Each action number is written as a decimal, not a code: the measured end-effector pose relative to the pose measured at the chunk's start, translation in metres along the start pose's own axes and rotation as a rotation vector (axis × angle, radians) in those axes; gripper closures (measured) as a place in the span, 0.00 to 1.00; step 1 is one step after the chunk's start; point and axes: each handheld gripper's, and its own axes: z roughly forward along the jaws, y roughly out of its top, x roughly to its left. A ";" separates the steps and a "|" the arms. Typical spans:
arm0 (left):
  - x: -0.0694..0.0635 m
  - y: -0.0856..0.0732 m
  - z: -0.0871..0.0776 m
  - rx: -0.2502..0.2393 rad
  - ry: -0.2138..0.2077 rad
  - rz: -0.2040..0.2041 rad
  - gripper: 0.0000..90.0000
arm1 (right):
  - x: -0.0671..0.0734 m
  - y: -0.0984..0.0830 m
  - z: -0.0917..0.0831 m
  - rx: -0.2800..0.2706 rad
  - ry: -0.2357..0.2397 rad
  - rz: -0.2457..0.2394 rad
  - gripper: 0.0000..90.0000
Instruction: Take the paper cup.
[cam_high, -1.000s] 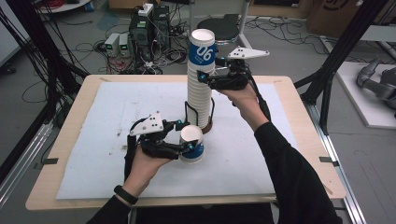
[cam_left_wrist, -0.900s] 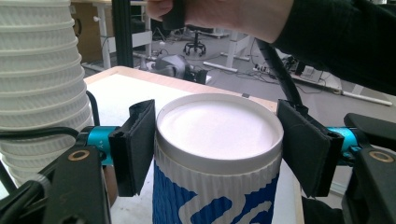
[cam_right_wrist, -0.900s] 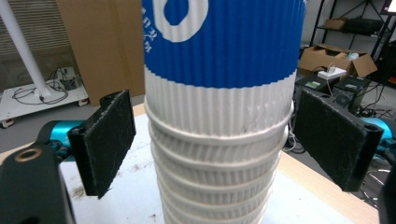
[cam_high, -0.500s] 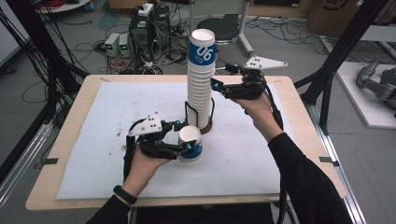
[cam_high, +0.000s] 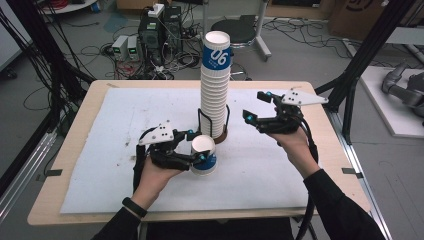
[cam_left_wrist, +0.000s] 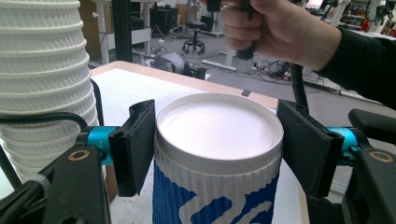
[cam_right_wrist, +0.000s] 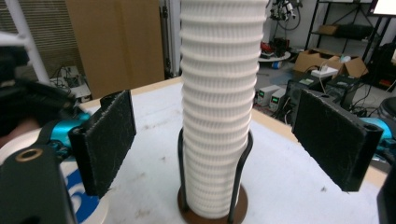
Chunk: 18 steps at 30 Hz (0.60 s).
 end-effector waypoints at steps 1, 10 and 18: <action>0.000 0.000 0.000 0.001 -0.002 0.000 0.34 | 0.002 -0.005 -0.003 0.000 -0.002 0.002 0.16; 0.003 -0.004 0.002 0.004 -0.007 -0.003 0.34 | 0.007 -0.042 -0.027 -0.013 -0.023 0.024 0.16; 0.007 -0.010 0.003 -0.010 -0.008 -0.001 0.34 | 0.010 -0.062 -0.040 0.004 -0.021 0.062 0.16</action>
